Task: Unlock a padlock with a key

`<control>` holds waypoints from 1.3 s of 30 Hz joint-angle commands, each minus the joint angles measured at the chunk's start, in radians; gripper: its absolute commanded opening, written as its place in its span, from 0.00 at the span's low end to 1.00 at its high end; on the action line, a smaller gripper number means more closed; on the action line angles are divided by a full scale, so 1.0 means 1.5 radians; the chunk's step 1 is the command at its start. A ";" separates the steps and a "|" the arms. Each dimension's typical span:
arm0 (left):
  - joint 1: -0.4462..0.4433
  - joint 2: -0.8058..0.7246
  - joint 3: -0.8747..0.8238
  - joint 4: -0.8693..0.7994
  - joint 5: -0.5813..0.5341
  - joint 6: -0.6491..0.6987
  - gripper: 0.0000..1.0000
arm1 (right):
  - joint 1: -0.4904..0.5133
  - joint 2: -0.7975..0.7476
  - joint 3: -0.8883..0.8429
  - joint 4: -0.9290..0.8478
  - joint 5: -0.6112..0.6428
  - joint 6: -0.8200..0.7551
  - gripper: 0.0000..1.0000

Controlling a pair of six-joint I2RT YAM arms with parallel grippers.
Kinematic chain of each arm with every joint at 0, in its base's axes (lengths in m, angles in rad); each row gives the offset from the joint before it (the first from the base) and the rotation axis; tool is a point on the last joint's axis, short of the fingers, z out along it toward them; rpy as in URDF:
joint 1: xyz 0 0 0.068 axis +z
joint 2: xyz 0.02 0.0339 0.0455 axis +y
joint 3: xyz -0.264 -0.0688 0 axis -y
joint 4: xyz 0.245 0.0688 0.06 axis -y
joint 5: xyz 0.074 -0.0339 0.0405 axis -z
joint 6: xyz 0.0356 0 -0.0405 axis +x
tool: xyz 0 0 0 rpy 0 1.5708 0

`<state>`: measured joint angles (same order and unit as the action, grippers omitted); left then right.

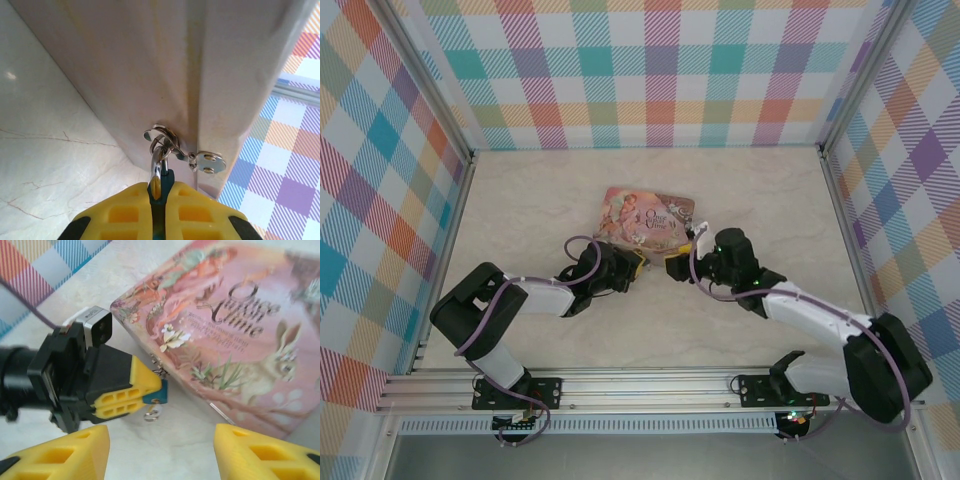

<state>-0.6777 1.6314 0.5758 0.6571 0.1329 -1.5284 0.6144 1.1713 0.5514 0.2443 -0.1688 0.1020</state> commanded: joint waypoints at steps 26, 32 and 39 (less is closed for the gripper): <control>0.012 -0.031 0.021 0.021 0.028 -0.016 0.00 | 0.168 0.213 -0.002 0.216 0.264 -0.643 0.37; 0.012 -0.035 0.019 0.020 0.027 -0.016 0.00 | 0.170 0.232 0.006 0.234 0.271 -0.635 0.30; 0.012 -0.031 0.019 0.019 0.029 -0.016 0.00 | 0.171 0.242 0.020 0.226 0.264 -0.629 0.24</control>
<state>-0.6697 1.6276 0.5804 0.6533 0.1669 -1.5452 0.8646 1.5185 0.5518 0.5507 0.2344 -0.8539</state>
